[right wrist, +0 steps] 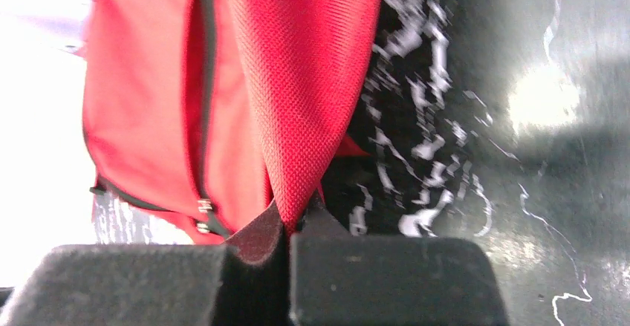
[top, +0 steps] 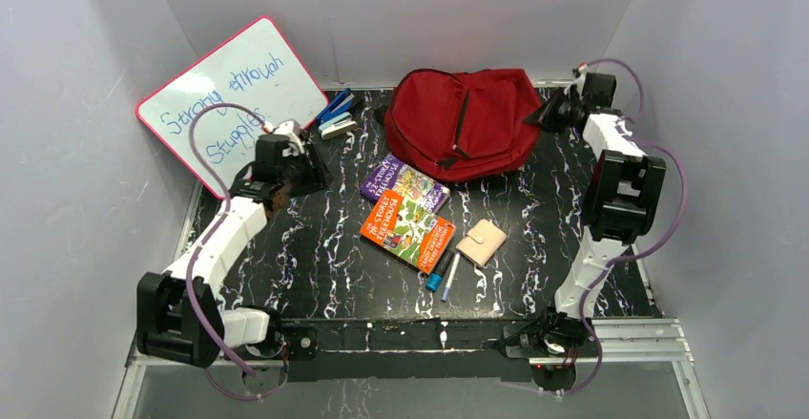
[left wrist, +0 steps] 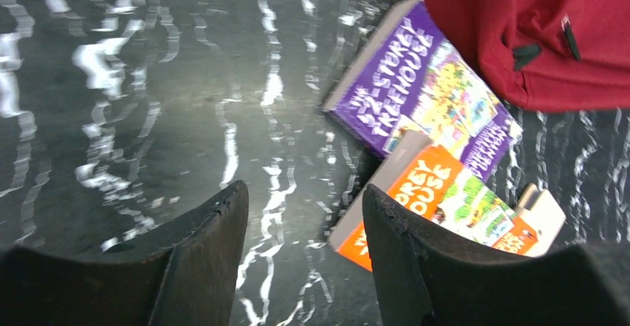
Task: Pack the student bag
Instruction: Pick up the student bag at the center of the board.
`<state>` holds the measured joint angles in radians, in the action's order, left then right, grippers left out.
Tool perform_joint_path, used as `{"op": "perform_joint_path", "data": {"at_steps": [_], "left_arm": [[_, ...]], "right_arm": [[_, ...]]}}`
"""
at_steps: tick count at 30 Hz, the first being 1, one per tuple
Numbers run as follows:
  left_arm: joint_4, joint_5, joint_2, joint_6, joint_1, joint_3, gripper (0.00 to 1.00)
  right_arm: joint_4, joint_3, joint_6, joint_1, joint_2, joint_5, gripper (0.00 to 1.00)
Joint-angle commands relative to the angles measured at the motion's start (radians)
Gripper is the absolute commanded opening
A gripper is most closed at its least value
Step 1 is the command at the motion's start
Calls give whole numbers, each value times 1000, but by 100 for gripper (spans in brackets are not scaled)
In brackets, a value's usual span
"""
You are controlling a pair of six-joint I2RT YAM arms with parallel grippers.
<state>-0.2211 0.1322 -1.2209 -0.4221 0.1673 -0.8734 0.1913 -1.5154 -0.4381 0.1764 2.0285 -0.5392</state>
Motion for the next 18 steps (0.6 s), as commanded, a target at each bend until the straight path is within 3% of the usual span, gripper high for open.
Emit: {"op": "perform_joint_path", "data": {"at_steps": [1,6,10,18], "left_arm": [[167,-16,-62,-58,145,18,56],[395,26,-226,-20,201,37,56],[457,3,-387,17,204,-9,57],[600,24,-547,86,205,-48,58]], "right_arm": [[-27,-190,-42,-44,-167,6,0],[0,-293,-73,-111,-194,21,0],[29,-348,-74,-148,-188,23,0],[91,-419,-45,-203,-165,13,0]]}}
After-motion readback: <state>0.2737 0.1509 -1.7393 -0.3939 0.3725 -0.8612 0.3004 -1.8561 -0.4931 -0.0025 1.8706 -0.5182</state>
